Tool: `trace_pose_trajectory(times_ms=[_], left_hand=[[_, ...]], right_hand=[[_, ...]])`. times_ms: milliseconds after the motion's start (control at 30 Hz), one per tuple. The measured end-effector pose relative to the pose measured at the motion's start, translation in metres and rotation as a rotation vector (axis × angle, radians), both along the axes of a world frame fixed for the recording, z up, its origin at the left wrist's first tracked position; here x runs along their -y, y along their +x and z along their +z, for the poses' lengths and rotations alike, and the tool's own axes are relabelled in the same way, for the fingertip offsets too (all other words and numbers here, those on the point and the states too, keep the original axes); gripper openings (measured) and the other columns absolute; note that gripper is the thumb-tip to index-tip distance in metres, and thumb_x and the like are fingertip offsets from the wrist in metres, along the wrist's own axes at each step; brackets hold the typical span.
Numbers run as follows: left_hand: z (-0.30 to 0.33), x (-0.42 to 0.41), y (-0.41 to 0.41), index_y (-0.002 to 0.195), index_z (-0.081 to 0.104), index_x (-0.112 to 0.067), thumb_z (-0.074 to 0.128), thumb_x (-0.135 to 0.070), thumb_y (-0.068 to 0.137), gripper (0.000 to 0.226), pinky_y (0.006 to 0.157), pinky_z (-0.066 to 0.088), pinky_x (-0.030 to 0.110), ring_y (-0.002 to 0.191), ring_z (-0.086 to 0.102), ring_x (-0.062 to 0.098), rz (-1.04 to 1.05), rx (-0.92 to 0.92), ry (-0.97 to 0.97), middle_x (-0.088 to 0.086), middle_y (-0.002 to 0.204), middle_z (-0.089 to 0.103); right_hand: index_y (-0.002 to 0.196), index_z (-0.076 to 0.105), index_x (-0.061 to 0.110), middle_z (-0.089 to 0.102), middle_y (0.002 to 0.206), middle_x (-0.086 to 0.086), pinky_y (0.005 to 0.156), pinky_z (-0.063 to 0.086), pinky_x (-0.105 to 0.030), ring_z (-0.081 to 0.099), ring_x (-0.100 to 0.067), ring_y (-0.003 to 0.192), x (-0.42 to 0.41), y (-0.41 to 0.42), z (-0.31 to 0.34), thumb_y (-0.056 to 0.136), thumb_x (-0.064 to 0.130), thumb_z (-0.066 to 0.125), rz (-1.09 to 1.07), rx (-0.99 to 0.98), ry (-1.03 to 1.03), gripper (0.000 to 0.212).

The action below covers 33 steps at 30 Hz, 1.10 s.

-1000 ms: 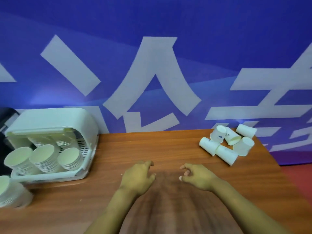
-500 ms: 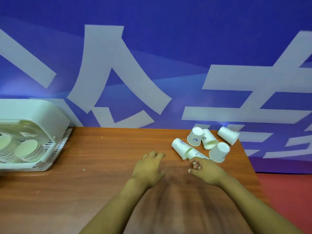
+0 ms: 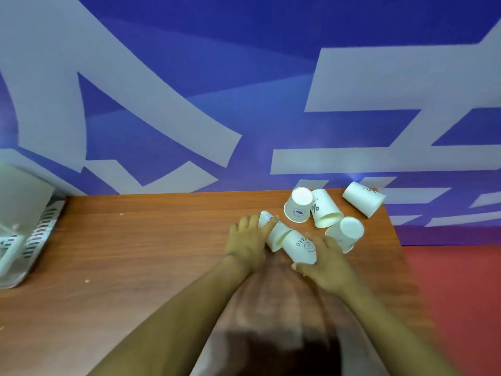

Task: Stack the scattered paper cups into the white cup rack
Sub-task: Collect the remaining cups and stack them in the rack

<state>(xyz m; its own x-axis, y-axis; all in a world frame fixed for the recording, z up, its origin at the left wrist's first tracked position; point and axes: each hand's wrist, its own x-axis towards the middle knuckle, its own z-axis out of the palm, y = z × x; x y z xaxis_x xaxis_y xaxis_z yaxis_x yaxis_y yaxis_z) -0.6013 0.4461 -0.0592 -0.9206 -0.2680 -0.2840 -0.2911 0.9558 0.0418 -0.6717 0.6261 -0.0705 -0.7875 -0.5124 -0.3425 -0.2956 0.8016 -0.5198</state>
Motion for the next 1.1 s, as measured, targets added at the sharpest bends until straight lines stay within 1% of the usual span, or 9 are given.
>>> trace_pose_trajectory(times_ms=[200, 367, 500, 633, 733, 800, 933, 1000, 1100], left_hand=[[-0.023, -0.003, -0.023, 0.150, 0.002, -0.038, 0.053, -0.024, 0.091, 0.079, 0.111, 0.023, 0.049, 0.145, 0.006, 0.034, -0.100, 0.078, -0.099, 0.008, 0.160, -0.003], [-0.028, 0.000, -0.028, 0.145, 0.025, -0.030, 0.051, -0.020, 0.092, 0.060, 0.113, 0.017, 0.052, 0.145, 0.008, 0.032, -0.137, 0.021, -0.104, 0.006, 0.159, 0.007], [-0.023, 0.003, -0.013, 0.138, 0.033, -0.022, 0.052, -0.037, 0.090, 0.054, 0.115, 0.005, 0.058, 0.145, 0.012, 0.028, -0.083, 0.006, -0.064, 0.001, 0.156, 0.021], [-0.016, 0.015, 0.020, 0.131, 0.035, -0.022, 0.057, -0.047, 0.080, 0.060, 0.107, 0.026, 0.045, 0.126, 0.040, 0.025, 0.071, -0.029, 0.071, -0.003, 0.134, 0.047], [0.001, 0.020, 0.051, 0.142, 0.026, -0.026, 0.059, -0.047, 0.079, 0.074, 0.095, 0.039, 0.038, 0.116, 0.049, 0.027, 0.186, -0.066, 0.227, -0.002, 0.132, 0.043], [0.017, 0.020, 0.072, 0.139, 0.031, -0.026, 0.060, -0.048, 0.079, 0.070, 0.085, 0.042, 0.035, 0.111, 0.053, 0.028, 0.228, -0.126, 0.288, -0.002, 0.126, 0.043], [0.047, 0.023, 0.117, 0.126, 0.040, -0.021, 0.065, -0.041, 0.075, 0.060, 0.078, 0.044, 0.035, 0.109, 0.050, 0.025, 0.272, -0.263, 0.369, -0.003, 0.118, 0.044], [0.060, 0.028, 0.138, 0.136, 0.033, -0.022, 0.068, -0.035, 0.074, 0.073, 0.086, 0.045, 0.036, 0.116, 0.046, 0.024, 0.302, -0.311, 0.419, -0.003, 0.124, 0.041], [0.073, 0.034, 0.166, 0.143, 0.026, -0.027, 0.069, -0.030, 0.070, 0.085, 0.090, 0.047, 0.038, 0.116, 0.046, 0.025, 0.346, -0.358, 0.460, -0.003, 0.123, 0.037]], right_hand=[[0.149, 0.021, 0.028, 0.030, 0.144, 0.001, 0.108, 0.030, -0.031, 0.032, -0.021, 0.133, -0.008, -0.003, -0.025, 0.070, 0.038, 0.078, -0.019, 0.101, 0.012, 0.099], [0.149, 0.020, 0.031, 0.035, 0.142, -0.001, 0.102, 0.037, -0.032, 0.041, -0.019, 0.125, -0.011, -0.004, -0.028, 0.070, 0.035, 0.078, -0.029, 0.101, -0.002, 0.098], [0.148, 0.022, 0.028, 0.037, 0.142, 0.000, 0.098, 0.041, -0.034, 0.045, -0.019, 0.124, -0.010, 0.001, -0.019, 0.067, 0.038, 0.079, -0.058, 0.125, -0.029, 0.099], [0.123, 0.033, 0.023, 0.052, 0.120, -0.001, 0.087, 0.047, -0.039, 0.053, -0.022, 0.109, -0.005, 0.008, 0.001, 0.060, 0.042, 0.080, -0.117, 0.082, -0.146, 0.081], [0.111, 0.032, 0.025, 0.050, 0.113, 0.002, 0.080, 0.045, -0.036, 0.052, -0.020, 0.100, 0.000, 0.020, 0.023, 0.064, 0.038, 0.083, -0.120, 0.038, -0.202, 0.071], [0.108, 0.036, 0.027, 0.054, 0.108, 0.004, 0.078, 0.047, -0.037, 0.053, -0.019, 0.097, 0.004, 0.033, 0.036, 0.060, 0.047, 0.082, -0.102, 0.014, -0.194, 0.069], [0.125, 0.047, 0.033, 0.051, 0.121, 0.006, 0.096, 0.039, -0.034, 0.044, -0.021, 0.116, 0.017, 0.064, 0.054, 0.063, 0.056, 0.074, -0.002, -0.055, -0.132, 0.071], [0.135, 0.045, 0.032, 0.045, 0.129, 0.004, 0.105, 0.028, -0.031, 0.035, -0.021, 0.125, 0.028, 0.079, 0.063, 0.067, 0.058, 0.071, 0.023, -0.086, -0.136, 0.077], [0.142, 0.039, 0.034, 0.041, 0.129, 0.005, 0.103, 0.026, -0.027, 0.029, -0.019, 0.123, 0.041, 0.101, 0.068, 0.073, 0.053, 0.071, 0.044, -0.078, -0.144, 0.078]])
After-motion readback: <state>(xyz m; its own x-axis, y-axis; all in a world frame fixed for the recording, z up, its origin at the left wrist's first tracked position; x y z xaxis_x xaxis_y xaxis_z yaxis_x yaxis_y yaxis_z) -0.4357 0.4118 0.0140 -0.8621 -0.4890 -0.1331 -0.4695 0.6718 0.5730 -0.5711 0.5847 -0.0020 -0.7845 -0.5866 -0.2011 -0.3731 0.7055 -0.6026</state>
